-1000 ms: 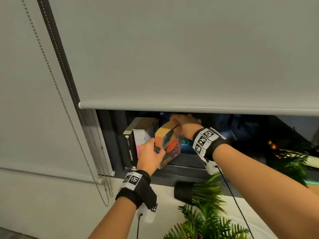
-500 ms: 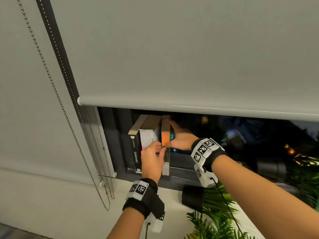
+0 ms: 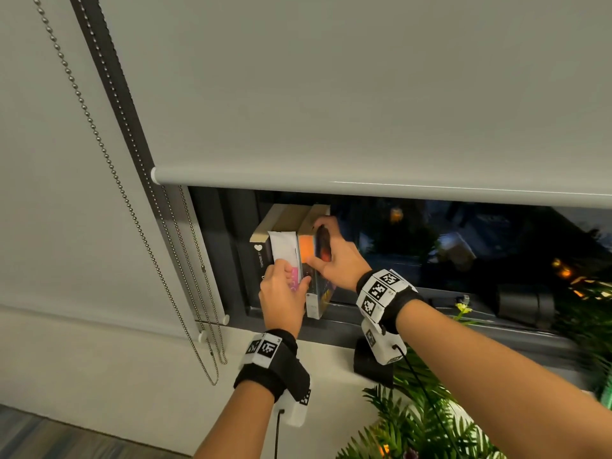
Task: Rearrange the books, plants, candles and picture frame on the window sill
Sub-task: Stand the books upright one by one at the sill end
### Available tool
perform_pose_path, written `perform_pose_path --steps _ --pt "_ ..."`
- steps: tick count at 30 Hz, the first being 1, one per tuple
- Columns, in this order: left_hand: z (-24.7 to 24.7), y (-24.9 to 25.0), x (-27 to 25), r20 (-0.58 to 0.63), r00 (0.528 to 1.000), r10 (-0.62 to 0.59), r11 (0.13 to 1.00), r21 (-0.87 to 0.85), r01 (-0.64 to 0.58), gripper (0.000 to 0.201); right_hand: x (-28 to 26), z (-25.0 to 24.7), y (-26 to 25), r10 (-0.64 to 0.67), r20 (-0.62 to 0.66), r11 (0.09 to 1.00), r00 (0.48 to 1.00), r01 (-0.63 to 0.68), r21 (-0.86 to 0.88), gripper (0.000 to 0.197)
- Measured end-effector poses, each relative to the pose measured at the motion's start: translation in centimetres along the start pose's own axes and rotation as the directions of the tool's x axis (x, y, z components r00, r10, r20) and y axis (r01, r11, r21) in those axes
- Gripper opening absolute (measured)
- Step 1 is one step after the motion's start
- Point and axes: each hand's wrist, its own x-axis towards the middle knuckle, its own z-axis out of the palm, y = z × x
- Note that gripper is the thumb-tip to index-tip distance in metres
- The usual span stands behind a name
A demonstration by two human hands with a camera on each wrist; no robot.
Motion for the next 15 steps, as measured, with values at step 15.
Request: perform_pose_path --steps 15 --pt "0.0 -0.3 -0.8 0.056 0.997 -0.047 0.992 0.118 0.04 0.029 -1.3 0.5 2.2 0.057 -0.004 0.995 0.998 -0.057 0.077 0.088"
